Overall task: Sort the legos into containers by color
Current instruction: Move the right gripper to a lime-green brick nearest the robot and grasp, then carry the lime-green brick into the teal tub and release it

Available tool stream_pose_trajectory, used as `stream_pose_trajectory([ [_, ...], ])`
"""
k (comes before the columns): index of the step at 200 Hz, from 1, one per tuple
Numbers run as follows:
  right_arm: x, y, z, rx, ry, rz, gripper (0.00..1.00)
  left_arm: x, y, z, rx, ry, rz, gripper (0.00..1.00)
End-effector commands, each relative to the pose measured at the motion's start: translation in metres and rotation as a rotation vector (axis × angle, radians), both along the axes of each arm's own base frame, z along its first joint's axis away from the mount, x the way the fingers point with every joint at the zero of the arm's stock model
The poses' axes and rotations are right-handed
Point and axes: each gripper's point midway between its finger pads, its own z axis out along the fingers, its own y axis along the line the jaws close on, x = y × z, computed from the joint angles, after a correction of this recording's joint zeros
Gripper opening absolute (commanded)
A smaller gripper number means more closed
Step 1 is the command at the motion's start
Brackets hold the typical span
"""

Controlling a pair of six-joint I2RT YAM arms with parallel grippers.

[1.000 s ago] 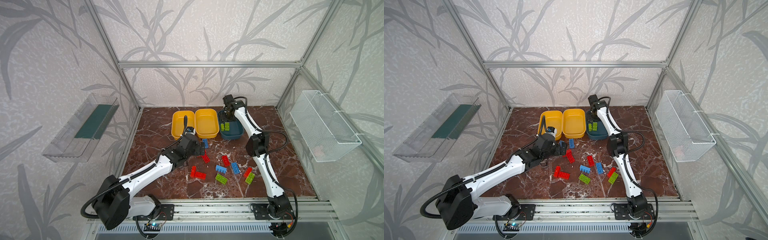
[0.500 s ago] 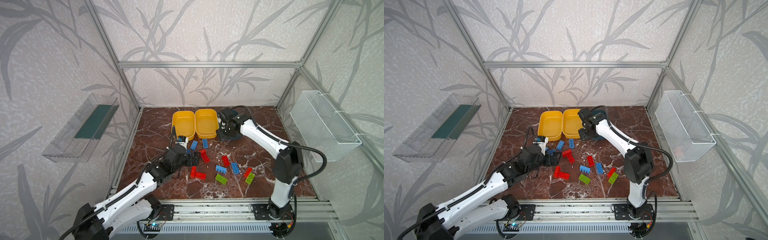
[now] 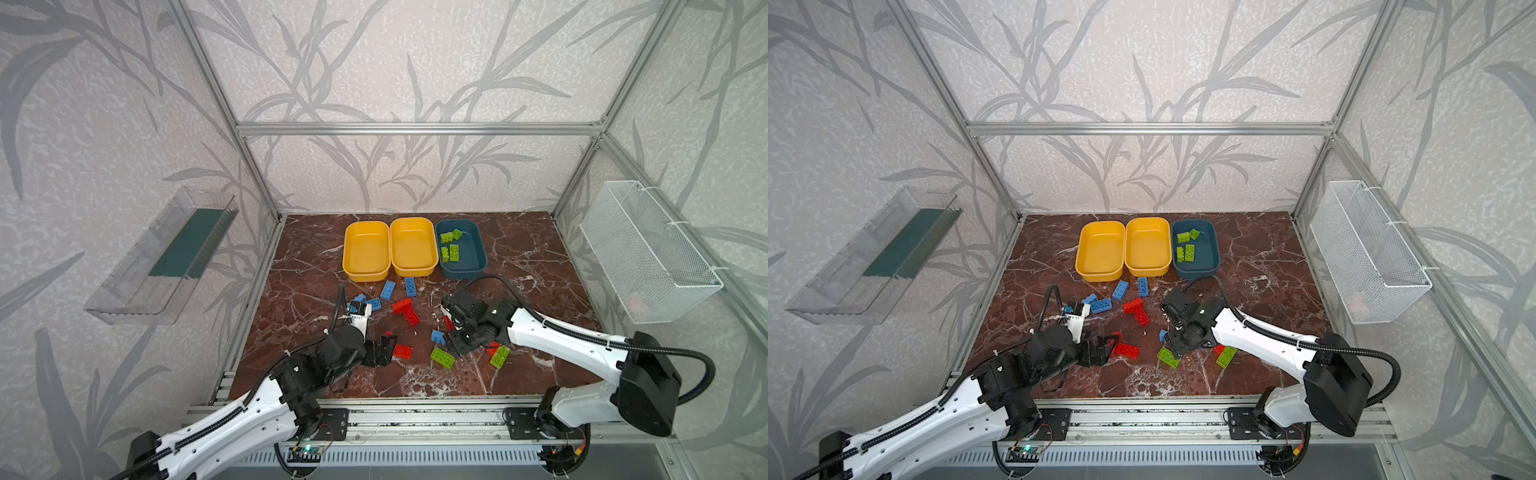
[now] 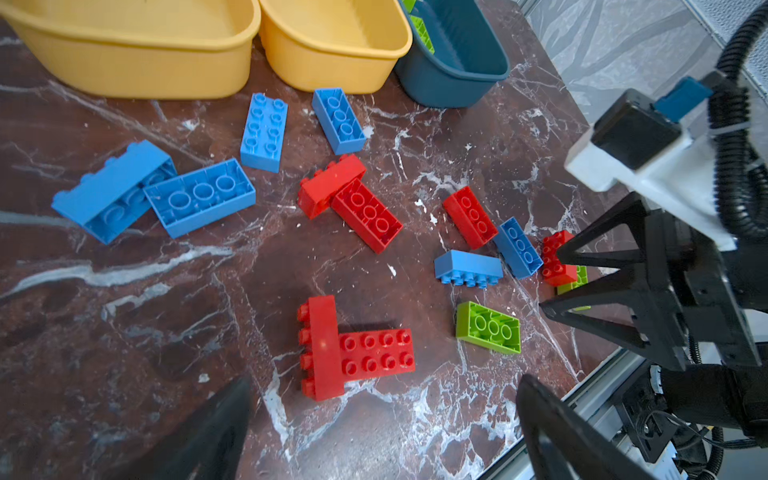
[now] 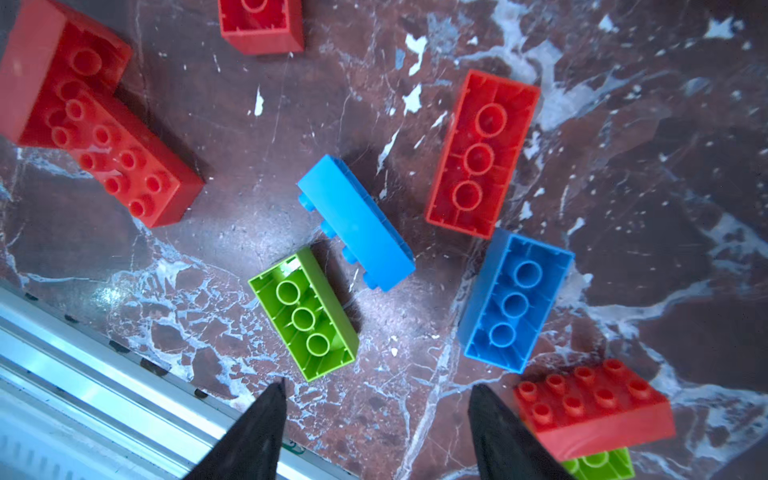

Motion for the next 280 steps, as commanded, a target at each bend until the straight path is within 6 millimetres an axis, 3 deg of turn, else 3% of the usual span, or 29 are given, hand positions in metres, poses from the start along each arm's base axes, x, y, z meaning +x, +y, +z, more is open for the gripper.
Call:
stream_pose_trajectory([
  [1,-0.004,0.018,-0.004,0.072,-0.003,0.011,0.71,-0.004,0.007,-0.006,-0.022,0.021,0.051,0.99],
  [71,-0.013,0.040,-0.035,0.075,0.055,0.077,0.70,-0.010,0.022,-0.012,-0.020,0.013,0.088,0.99],
  [135,-0.020,0.043,-0.057,0.037,0.100,0.074,0.67,-0.008,0.023,-0.013,-0.022,0.005,0.102,0.99],
  [147,-0.021,0.043,-0.062,0.020,0.109,0.077,0.63,-0.007,0.024,-0.014,-0.021,0.005,0.103,0.99],
  [187,-0.020,0.044,-0.065,-0.020,0.103,0.065,0.34,-0.006,0.026,-0.014,-0.012,-0.004,0.113,0.99],
  [207,-0.014,0.045,-0.049,-0.011,0.068,0.061,0.27,-0.004,0.025,-0.009,-0.009,-0.022,0.109,0.99],
  [234,0.006,0.043,-0.005,-0.014,-0.049,0.060,0.26,0.002,0.024,0.003,-0.017,-0.069,0.117,0.99],
  [257,0.041,0.034,0.034,-0.005,-0.125,0.012,0.26,0.010,0.020,0.016,0.000,-0.118,0.117,0.99],
  [280,0.098,0.015,0.063,0.037,-0.195,-0.128,0.25,0.021,0.008,0.030,0.047,-0.151,0.092,0.99],
])
